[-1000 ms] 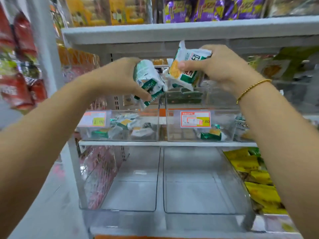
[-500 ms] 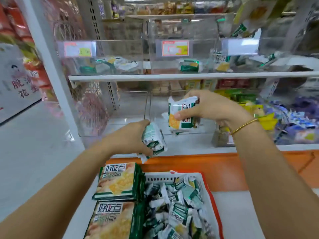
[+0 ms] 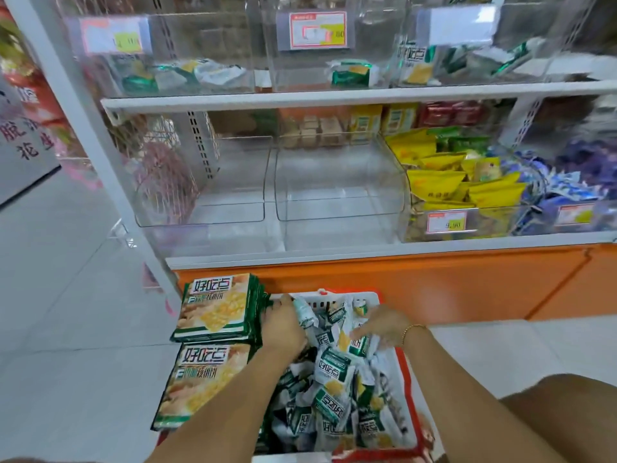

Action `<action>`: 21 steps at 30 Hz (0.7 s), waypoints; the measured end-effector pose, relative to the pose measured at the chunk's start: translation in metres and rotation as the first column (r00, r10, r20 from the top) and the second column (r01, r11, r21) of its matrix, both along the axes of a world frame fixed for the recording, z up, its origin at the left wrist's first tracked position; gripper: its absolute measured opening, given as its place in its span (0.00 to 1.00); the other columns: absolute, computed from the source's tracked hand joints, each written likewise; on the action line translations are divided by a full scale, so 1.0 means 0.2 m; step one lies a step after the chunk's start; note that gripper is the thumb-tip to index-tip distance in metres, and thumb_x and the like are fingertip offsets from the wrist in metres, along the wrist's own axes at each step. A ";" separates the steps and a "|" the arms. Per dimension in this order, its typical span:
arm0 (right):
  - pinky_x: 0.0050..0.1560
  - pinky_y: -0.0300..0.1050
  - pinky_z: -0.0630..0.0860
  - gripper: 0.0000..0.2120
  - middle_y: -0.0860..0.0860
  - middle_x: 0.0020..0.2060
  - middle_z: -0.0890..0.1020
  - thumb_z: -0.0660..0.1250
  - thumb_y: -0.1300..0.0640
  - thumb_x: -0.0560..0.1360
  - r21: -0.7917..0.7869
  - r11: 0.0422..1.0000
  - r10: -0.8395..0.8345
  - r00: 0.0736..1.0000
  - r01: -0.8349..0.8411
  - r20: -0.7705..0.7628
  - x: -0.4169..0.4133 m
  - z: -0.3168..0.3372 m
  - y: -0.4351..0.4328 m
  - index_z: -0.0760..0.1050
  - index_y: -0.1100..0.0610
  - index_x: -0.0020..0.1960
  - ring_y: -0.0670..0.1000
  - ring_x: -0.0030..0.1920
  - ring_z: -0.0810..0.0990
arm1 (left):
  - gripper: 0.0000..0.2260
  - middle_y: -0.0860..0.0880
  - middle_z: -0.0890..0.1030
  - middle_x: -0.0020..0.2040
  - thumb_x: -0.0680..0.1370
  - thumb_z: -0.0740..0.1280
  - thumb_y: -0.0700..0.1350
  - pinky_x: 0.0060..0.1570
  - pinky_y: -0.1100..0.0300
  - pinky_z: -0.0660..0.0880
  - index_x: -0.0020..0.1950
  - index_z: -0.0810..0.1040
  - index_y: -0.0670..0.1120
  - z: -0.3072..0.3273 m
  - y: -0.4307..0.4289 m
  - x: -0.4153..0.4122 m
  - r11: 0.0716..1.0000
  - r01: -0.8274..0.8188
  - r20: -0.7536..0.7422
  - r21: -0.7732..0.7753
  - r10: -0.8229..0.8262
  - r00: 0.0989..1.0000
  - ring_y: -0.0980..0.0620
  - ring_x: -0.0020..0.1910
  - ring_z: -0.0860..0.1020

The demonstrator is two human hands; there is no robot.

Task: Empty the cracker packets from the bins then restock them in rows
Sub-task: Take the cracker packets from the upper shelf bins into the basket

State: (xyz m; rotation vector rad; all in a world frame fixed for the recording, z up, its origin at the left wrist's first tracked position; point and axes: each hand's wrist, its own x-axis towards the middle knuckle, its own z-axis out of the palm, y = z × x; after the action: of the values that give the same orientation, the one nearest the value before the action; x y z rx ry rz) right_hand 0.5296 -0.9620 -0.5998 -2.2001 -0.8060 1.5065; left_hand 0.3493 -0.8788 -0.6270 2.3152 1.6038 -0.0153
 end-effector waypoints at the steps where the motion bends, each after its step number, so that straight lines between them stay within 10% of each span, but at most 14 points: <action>1: 0.63 0.56 0.74 0.45 0.60 0.74 0.62 0.78 0.57 0.68 -0.125 0.987 0.106 0.994 -0.101 0.033 0.02 -0.01 -0.02 0.55 0.64 0.76 0.60 0.70 0.67 | 0.27 0.40 0.74 0.63 0.74 0.66 0.38 0.64 0.51 0.69 0.71 0.61 0.40 -0.01 0.01 0.02 0.999 0.031 -0.068 0.006 -0.031 0.997 0.42 0.61 0.72; 4: 0.64 0.56 0.73 0.47 0.62 0.75 0.60 0.78 0.52 0.68 -0.409 0.847 0.362 0.932 -0.340 -0.023 0.07 -0.04 -0.05 0.54 0.63 0.77 0.60 0.68 0.71 | 0.27 0.40 0.74 0.62 0.75 0.67 0.40 0.62 0.51 0.72 0.71 0.61 0.39 -0.03 0.04 0.07 0.983 0.071 -0.142 -0.172 -0.096 0.985 0.42 0.61 0.74; 8: 0.46 0.41 0.77 0.30 0.54 0.64 0.76 0.72 0.43 0.71 -0.352 0.810 0.562 0.793 -0.470 0.235 0.08 0.16 -0.01 0.73 0.61 0.65 0.51 0.49 0.79 | 0.25 0.43 0.75 0.63 0.74 0.70 0.42 0.57 0.53 0.76 0.69 0.67 0.40 0.11 0.11 0.11 0.948 0.139 -0.028 -0.286 -0.154 0.988 0.46 0.59 0.76; 12: 0.35 0.41 0.68 0.20 0.49 0.33 0.73 0.69 0.43 0.73 0.011 0.846 0.436 0.705 -0.533 0.559 0.07 0.63 0.16 0.70 0.56 0.34 0.48 0.33 0.71 | 0.03 0.51 0.79 0.40 0.75 0.68 0.45 0.46 0.60 0.75 0.43 0.77 0.46 0.63 0.23 0.10 0.985 0.153 0.384 0.075 -0.171 0.908 0.51 0.43 0.79; 16: 0.33 0.33 0.68 0.12 0.43 0.29 0.77 0.75 0.50 0.70 0.566 0.609 0.138 0.777 -0.556 0.615 -0.05 1.27 0.26 0.75 0.54 0.36 0.41 0.31 0.74 | 0.09 0.53 0.78 0.35 0.75 0.69 0.46 0.39 0.65 0.71 0.36 0.74 0.49 1.30 0.30 -0.04 0.875 0.115 0.560 0.470 -0.396 0.728 0.56 0.37 0.77; 21: 0.38 0.28 0.71 0.12 0.41 0.38 0.78 0.72 0.67 0.68 0.654 0.313 -0.156 0.642 -0.689 0.751 -0.12 1.83 0.51 0.77 0.52 0.44 0.39 0.36 0.77 | 0.09 0.56 0.78 0.37 0.73 0.67 0.53 0.46 0.58 0.74 0.35 0.71 0.54 1.86 0.54 -0.30 0.698 -0.018 0.544 0.716 -0.541 0.641 0.55 0.40 0.78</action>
State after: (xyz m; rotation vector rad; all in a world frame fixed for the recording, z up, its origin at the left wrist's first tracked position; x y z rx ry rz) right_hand 0.5056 -0.8592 -0.2330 -1.5712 -1.8420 -0.1034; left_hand 0.2902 -0.7711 -0.2540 2.4834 0.8419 1.4746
